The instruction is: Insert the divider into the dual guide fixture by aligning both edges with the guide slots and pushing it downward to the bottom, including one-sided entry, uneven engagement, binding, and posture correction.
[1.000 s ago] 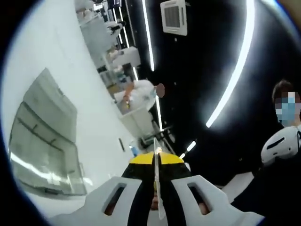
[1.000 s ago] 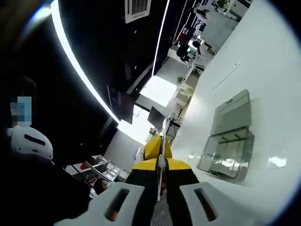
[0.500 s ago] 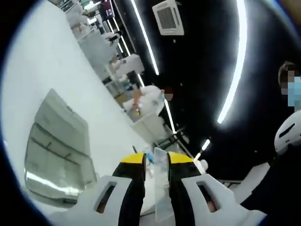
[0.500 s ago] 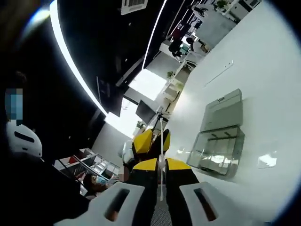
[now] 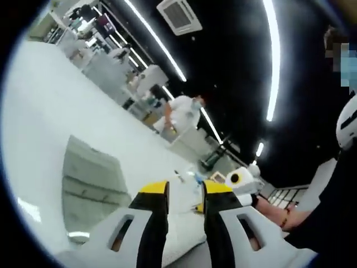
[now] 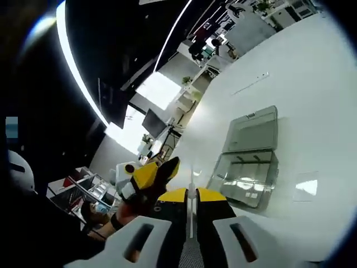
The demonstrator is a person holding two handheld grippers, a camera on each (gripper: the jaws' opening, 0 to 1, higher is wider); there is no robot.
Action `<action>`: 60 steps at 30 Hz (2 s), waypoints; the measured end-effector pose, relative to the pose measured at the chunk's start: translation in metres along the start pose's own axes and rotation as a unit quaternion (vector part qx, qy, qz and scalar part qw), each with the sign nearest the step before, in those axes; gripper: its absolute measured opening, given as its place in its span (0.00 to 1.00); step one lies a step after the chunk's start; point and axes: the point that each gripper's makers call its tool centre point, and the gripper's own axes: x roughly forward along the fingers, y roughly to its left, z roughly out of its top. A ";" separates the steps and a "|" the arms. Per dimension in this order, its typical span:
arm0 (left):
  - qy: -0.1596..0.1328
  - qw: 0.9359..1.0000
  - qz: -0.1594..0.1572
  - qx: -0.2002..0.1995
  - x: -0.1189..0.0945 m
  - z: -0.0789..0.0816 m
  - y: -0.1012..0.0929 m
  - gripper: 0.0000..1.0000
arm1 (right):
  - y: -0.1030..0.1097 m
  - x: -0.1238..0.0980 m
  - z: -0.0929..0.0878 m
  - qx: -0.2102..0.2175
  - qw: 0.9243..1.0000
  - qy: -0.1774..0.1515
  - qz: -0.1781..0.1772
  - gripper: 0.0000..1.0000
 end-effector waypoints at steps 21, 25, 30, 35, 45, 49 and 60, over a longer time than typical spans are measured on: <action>0.050 0.995 0.015 0.090 -0.016 0.001 0.025 0.39 | -0.032 0.022 0.006 0.028 0.994 0.028 -0.103 0.00; 0.066 0.992 0.010 0.111 -0.018 -0.003 0.025 0.42 | -0.039 0.023 0.009 0.048 0.991 0.029 -0.118 0.00; 0.084 0.988 0.005 0.130 -0.023 -0.007 0.025 0.47 | -0.049 0.028 0.005 0.034 0.986 0.056 -0.154 0.00; 0.097 0.984 0.001 0.152 -0.031 -0.009 0.022 0.52 | -0.052 0.036 0.004 0.038 0.983 0.066 -0.165 0.00; 0.119 0.977 -0.003 0.174 -0.041 -0.012 0.027 0.59 | -0.065 0.041 0.005 0.048 0.974 0.081 -0.205 0.00; 0.116 0.979 0.004 0.165 -0.043 -0.014 0.032 0.59 | -0.071 0.046 0.009 0.046 0.971 0.089 -0.217 0.00; 0.109 0.980 0.001 0.165 -0.044 -0.011 0.037 0.67 | -0.076 0.054 0.010 0.067 0.966 0.086 -0.235 0.00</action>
